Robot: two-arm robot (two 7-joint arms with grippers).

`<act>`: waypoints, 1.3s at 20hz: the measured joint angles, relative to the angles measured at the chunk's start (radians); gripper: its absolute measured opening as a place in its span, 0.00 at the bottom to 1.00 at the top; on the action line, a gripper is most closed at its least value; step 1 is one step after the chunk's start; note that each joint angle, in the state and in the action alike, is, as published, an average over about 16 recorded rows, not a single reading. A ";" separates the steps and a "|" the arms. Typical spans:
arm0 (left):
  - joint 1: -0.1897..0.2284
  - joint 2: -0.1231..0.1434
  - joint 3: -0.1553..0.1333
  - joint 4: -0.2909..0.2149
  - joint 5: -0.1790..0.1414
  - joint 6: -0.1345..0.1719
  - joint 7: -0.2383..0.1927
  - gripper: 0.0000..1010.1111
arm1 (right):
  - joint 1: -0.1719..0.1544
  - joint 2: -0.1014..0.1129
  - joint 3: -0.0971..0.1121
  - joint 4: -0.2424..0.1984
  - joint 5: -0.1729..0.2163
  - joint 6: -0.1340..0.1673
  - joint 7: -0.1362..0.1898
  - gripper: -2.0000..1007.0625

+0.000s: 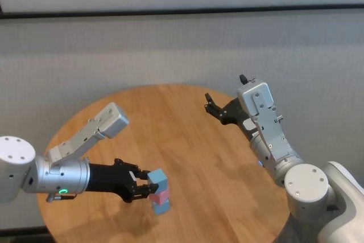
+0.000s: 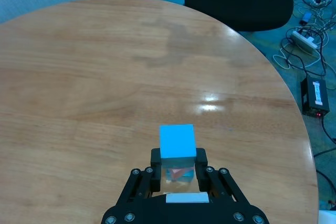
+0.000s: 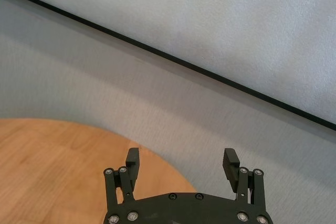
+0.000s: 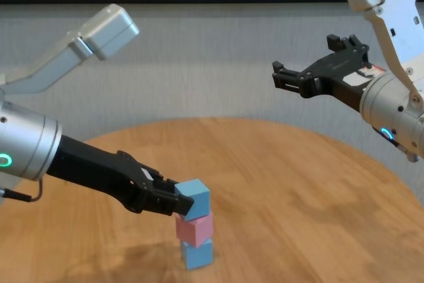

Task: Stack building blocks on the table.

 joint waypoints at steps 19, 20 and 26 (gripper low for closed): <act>-0.005 0.002 0.009 0.001 -0.002 0.001 0.009 0.50 | 0.000 0.000 0.000 0.000 0.000 0.000 0.000 0.99; -0.005 0.002 0.009 0.001 -0.002 0.001 0.008 0.53 | 0.000 0.000 0.000 0.000 0.000 0.000 0.000 0.99; -0.004 0.002 0.008 0.000 -0.004 -0.003 0.007 0.71 | 0.000 0.000 0.000 0.000 0.000 0.000 0.000 0.99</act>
